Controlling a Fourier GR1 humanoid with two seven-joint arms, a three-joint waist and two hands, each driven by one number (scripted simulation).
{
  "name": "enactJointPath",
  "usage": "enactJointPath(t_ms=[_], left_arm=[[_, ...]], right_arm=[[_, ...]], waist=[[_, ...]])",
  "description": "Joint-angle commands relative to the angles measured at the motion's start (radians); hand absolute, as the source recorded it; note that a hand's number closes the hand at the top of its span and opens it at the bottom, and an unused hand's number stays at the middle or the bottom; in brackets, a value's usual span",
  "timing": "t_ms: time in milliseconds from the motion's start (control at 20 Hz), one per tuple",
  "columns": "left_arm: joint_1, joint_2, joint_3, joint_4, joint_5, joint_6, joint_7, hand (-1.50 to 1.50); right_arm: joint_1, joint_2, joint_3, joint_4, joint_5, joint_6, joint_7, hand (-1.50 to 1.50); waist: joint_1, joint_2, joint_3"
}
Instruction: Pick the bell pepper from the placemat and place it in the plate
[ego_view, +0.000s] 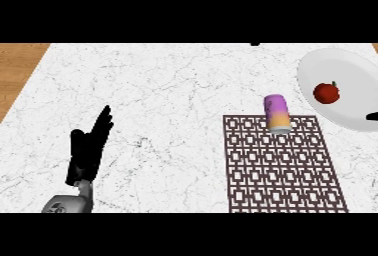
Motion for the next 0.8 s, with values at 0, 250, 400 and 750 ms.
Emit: enactJointPath(t_ms=[0, 250, 400, 750], left_arm=[[-0.055, -0.012, -0.001, 0.014, 0.003, 0.002, 0.025, 0.00], [-0.017, 0.014, 0.003, -0.001, 0.005, -0.021, 0.014, 0.00], [0.006, -0.003, -0.004, -0.004, 0.000, -0.005, -0.001, 0.00], [-0.003, -0.005, -0.002, 0.025, 0.003, -0.014, -0.024, 0.00]], right_arm=[[0.048, 0.031, 0.020, -0.015, 0.011, 0.084, -0.127, -1.50], [0.060, 0.007, 0.018, -0.021, 0.003, 0.044, -0.096, -1.50], [0.080, 0.020, 0.024, -0.026, 0.004, 0.021, -0.113, -1.50], [0.084, -0.012, 0.024, -0.025, -0.002, -0.001, -0.085, -1.50]], waist=[[-0.005, 0.004, 0.000], [0.009, 0.002, 0.000], [0.012, 0.003, 0.000], [0.009, 0.006, 0.000]])
